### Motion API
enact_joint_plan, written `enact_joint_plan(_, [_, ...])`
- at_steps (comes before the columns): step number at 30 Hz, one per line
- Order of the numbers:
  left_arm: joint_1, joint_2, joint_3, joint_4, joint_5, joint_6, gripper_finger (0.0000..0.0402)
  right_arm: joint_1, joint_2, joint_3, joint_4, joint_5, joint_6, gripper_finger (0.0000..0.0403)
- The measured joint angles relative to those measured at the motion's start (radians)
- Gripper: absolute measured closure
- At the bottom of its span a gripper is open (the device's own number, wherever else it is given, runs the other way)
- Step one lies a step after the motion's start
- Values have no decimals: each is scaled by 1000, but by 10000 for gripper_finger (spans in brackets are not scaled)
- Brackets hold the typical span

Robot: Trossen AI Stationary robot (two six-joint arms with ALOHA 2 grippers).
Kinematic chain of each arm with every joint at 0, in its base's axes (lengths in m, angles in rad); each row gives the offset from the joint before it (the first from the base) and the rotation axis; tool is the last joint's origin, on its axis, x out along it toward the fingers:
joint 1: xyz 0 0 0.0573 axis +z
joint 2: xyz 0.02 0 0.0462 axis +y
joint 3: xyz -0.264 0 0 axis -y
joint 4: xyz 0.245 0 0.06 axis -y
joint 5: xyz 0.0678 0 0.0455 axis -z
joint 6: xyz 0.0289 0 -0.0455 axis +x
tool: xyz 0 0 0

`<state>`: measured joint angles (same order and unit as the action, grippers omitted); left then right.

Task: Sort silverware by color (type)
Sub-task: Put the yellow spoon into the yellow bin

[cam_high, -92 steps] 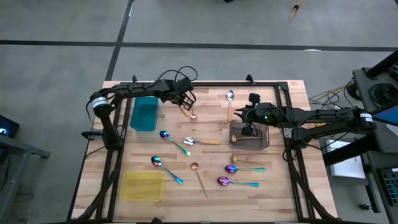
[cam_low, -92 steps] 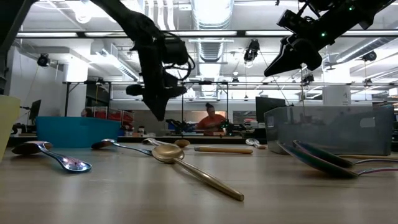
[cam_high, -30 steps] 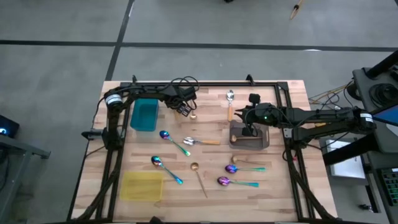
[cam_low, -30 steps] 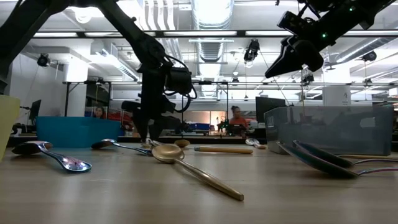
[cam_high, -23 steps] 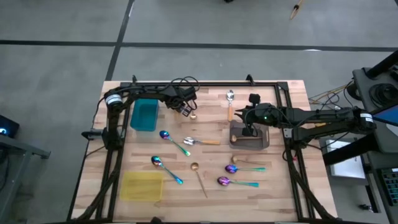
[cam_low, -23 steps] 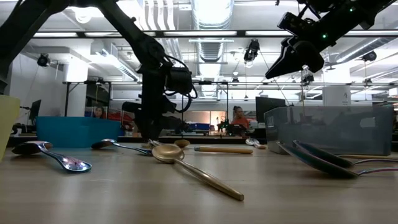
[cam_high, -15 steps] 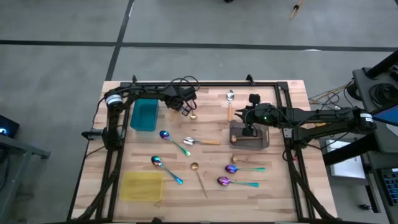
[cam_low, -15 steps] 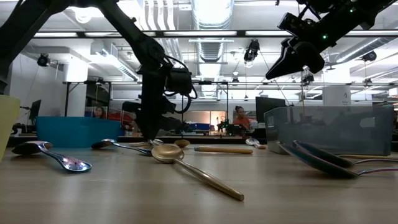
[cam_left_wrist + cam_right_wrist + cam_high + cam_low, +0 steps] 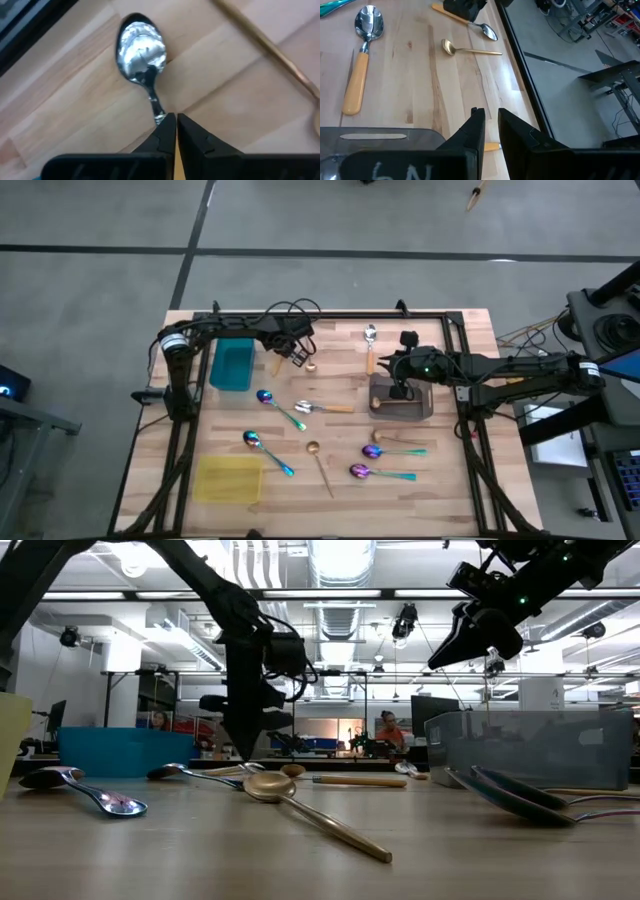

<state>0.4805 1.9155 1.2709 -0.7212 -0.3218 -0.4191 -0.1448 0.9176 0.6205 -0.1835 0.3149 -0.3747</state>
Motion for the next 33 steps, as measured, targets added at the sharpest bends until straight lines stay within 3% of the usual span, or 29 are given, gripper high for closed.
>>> enact_joint_plan(9, [-1,-21,-19,118,58,91,401,0,0,-1,1,0,-2,360])
enact_joint_plan(11, [-1,-37,-40,154,110,131,401,0,0,-5,1,0,-2,360])
enact_joint_plan(16, [15,-96,-123,231,122,131,401,-15,0,-19,0,-1,-9,360])
enact_joint_plan(25, [22,-129,-195,279,-53,26,396,-102,0,-40,1,-8,19,360])
enact_joint_plan(33, [38,-97,-193,286,-87,2,319,-133,0,-50,2,-34,34,360])
